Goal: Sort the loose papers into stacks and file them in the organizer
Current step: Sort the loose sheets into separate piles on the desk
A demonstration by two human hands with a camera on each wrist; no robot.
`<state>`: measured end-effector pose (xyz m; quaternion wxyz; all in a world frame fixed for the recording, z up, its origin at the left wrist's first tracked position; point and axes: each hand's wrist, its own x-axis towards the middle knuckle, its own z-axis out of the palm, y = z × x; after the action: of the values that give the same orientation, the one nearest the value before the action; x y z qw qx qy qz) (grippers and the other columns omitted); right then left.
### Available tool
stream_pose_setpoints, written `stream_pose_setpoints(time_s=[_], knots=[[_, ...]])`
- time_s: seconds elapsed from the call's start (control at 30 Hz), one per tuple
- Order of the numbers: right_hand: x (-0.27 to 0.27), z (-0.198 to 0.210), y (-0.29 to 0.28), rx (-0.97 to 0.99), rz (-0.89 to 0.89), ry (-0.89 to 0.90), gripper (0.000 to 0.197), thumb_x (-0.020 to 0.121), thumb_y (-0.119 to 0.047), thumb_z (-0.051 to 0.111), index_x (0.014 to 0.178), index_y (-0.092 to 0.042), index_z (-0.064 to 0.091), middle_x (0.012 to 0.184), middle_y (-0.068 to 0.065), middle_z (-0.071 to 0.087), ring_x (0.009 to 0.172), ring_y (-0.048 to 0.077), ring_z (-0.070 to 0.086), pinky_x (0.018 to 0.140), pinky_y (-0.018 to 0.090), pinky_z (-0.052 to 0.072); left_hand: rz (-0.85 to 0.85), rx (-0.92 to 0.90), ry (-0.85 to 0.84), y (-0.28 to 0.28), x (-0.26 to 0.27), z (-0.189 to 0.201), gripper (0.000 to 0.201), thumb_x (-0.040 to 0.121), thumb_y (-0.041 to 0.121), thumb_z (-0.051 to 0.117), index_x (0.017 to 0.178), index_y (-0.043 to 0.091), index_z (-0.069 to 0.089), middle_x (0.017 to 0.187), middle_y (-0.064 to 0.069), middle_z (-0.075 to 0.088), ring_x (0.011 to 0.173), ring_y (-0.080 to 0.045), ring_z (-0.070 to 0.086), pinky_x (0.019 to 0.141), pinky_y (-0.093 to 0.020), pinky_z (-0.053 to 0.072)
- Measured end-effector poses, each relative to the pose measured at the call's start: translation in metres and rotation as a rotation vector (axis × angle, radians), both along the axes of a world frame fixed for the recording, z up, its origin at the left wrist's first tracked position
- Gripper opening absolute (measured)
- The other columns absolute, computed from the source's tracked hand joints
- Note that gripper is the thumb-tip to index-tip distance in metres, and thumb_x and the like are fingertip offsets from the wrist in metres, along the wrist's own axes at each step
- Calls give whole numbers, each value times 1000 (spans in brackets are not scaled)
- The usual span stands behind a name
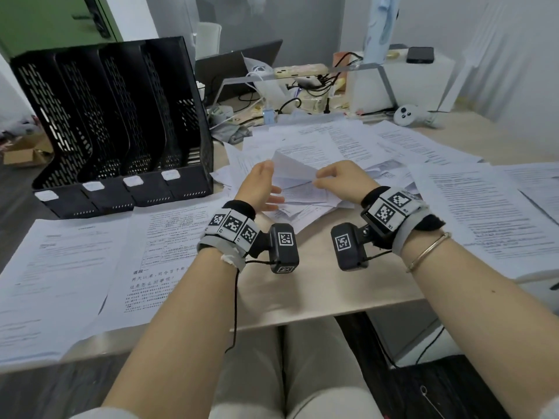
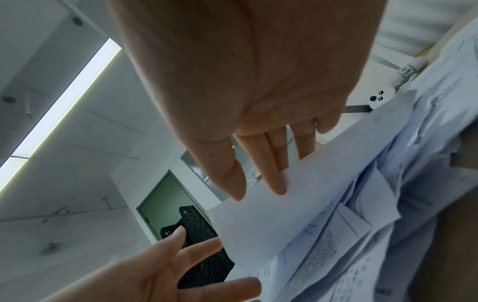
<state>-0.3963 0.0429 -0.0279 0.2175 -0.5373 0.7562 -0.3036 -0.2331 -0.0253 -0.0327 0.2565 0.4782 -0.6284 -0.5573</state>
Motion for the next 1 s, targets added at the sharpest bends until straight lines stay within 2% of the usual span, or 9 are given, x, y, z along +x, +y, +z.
stream_pose_setpoints(time_s=[0.13, 0.23, 0.27, 0.33, 0.4, 0.57, 0.7, 0.83, 1.0], knots=[[1, -5, 21, 67, 73, 14, 33, 90, -27, 60, 96, 3, 72, 97, 28, 67, 71, 21, 55, 62, 22, 39, 37, 96, 7, 9, -3, -1, 61, 98, 54, 20, 114, 6, 54, 96, -16, 61, 81, -33, 64, 68, -38, 56], [0, -9, 32, 125, 78, -40, 36, 91, -41, 55, 76, -15, 75, 104, 28, 65, 93, 33, 62, 78, 24, 41, 29, 141, 0, 16, -3, -1, 31, 100, 22, 39, 89, -1, 56, 100, -22, 59, 73, -31, 64, 61, -37, 56], [0, -10, 36, 128, 63, -53, 37, 92, -43, 54, 75, -16, 74, 107, 27, 64, 100, 34, 61, 81, 28, 41, 20, 125, -8, 20, -3, -2, 17, 96, 5, 41, 92, -2, 56, 105, -24, 56, 72, -31, 63, 59, -37, 58], [-3, -12, 38, 105, 12, -61, 36, 92, -38, 55, 85, -7, 72, 113, 24, 63, 107, 33, 59, 81, 29, 39, 19, 68, -7, 25, -3, -2, 34, 89, -13, 34, 114, -4, 55, 124, -21, 49, 90, -30, 59, 67, -35, 59], [-10, -15, 39, 51, -76, -38, 30, 92, -30, 57, 107, -5, 66, 125, 14, 60, 118, 25, 54, 89, 27, 37, 73, -57, 21, 32, -2, 1, 53, 85, -19, 29, 130, -1, 49, 141, -13, 40, 111, -29, 49, 75, -34, 58], [-21, -11, 39, -50, -254, -29, 50, 93, -23, 54, 139, -13, 40, 135, 2, 48, 120, 18, 48, 89, 23, 33, 172, -235, 185, 53, 9, 8, 63, 81, -20, 29, 134, 10, 46, 134, -2, 37, 107, -18, 45, 65, -23, 58], [-13, -7, 30, -75, -289, -99, 49, 91, -20, 53, 138, -11, 42, 144, 5, 42, 129, 21, 42, 100, 27, 34, 210, -291, 211, 52, 22, 8, 62, 82, -17, 28, 132, 12, 48, 126, 0, 39, 107, -21, 50, 62, -23, 59], [4, -13, 20, 23, -222, -81, 47, 90, -18, 55, 134, -7, 45, 139, 9, 46, 124, 24, 47, 92, 25, 35, 255, -338, 85, 44, 43, 5, 49, 90, -10, 35, 132, 10, 48, 130, -5, 43, 107, -23, 55, 66, -35, 60], [31, -14, 6, 18, -176, -101, 41, 88, -13, 59, 127, -7, 53, 129, 13, 55, 117, 25, 52, 92, 27, 39, 318, -384, -175, 32, 72, -9, 56, 84, -11, 42, 134, 13, 50, 141, -7, 43, 108, -32, 58, 85, -44, 54]])
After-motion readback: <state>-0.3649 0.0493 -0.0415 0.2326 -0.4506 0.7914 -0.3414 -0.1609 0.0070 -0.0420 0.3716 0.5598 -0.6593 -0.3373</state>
